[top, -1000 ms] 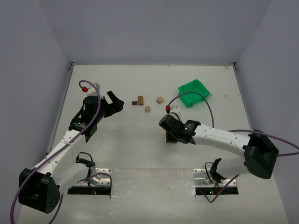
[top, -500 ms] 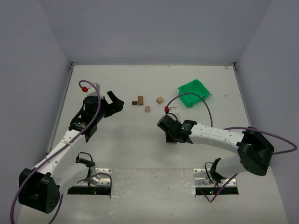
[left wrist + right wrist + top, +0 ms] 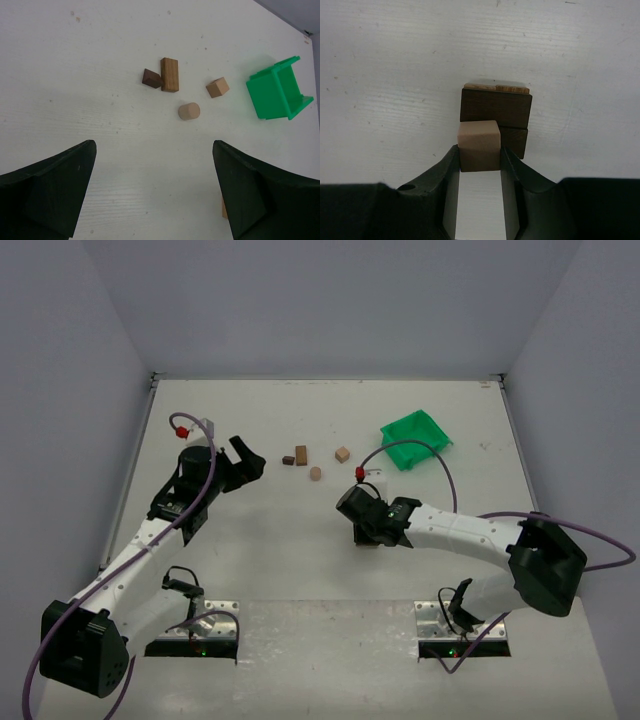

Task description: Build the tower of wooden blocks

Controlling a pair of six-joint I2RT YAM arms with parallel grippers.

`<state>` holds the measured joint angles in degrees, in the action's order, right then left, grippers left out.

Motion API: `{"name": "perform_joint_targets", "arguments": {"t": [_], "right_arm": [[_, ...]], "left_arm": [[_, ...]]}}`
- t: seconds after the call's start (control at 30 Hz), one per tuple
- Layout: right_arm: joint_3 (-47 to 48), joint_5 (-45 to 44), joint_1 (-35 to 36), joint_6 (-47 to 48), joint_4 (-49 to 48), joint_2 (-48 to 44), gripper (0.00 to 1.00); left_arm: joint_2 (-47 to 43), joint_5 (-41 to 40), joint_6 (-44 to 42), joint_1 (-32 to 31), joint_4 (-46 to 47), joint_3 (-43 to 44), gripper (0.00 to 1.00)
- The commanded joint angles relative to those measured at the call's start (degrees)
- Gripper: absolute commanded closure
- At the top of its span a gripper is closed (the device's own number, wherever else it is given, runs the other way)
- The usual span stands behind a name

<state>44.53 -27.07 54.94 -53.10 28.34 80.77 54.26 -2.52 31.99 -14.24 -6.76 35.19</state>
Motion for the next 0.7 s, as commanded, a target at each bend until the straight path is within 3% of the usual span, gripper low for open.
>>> {"name": "perform_joint_targets", "arguments": {"t": [0.0, 0.67], "right_arm": [[1.61, -2.99, 0.35, -2.82, -1.25, 0.28, 0.66], [2.91, -3.78, 0.43, -4.10, -1.38, 1.84, 0.63]], "left_arm": [[-0.82, 0.26, 0.36, -0.17, 1.65, -0.19, 0.00], [-1.17, 0.37, 0.18, -0.09, 2.04, -0.46, 0.00]]}}
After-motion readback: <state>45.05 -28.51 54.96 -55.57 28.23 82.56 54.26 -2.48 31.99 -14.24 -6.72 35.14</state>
